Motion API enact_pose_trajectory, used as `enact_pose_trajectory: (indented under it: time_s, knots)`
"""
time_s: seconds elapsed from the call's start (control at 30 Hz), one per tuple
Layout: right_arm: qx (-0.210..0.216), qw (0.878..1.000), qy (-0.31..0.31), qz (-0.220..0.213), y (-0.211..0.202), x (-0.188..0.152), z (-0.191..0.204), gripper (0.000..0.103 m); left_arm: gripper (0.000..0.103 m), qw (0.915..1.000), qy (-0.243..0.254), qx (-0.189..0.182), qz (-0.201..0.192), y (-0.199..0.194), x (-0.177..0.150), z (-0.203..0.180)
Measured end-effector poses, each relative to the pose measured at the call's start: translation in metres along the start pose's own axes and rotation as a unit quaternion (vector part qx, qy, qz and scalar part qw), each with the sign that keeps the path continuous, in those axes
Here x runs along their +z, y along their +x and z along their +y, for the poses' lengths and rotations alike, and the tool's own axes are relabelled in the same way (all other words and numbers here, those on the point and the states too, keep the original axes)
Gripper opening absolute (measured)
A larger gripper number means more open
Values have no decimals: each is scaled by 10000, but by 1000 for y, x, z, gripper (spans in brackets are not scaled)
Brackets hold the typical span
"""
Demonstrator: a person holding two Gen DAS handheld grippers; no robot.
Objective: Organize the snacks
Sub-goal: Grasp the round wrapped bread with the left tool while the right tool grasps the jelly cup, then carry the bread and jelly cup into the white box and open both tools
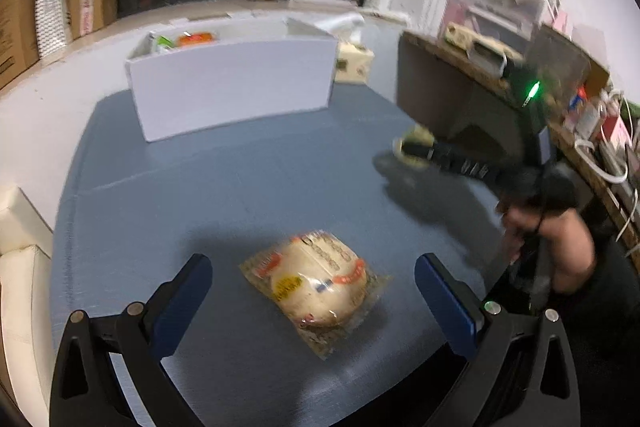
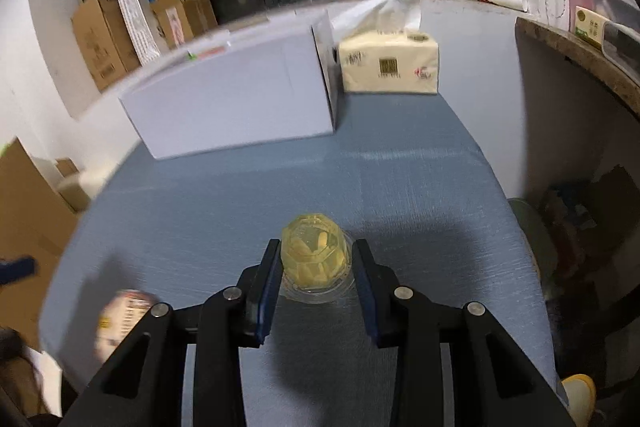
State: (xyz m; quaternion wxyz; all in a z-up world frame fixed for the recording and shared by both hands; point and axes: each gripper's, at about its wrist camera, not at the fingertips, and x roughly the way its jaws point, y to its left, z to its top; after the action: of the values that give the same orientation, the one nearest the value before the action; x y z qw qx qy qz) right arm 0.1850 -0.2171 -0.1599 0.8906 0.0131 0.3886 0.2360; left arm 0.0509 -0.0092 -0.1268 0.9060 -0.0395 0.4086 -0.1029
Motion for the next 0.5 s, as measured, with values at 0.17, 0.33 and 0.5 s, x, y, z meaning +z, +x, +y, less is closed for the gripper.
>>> enact_pose_trajectory:
  time_s: [0.17, 0.33, 0.5]
  knots:
    - [144, 9997, -19, -197, -24, 6, 3, 38, 103, 9984, 321, -51, 470, 37, -6, -9]
    - [227, 9990, -132, -349, -43, 3, 11, 38, 103, 9959, 247, 7, 867, 67, -9, -3]
    - [288, 9990, -173, -300, -42, 0, 14, 38, 96, 9954, 531, 102, 793, 77, -9, -6]
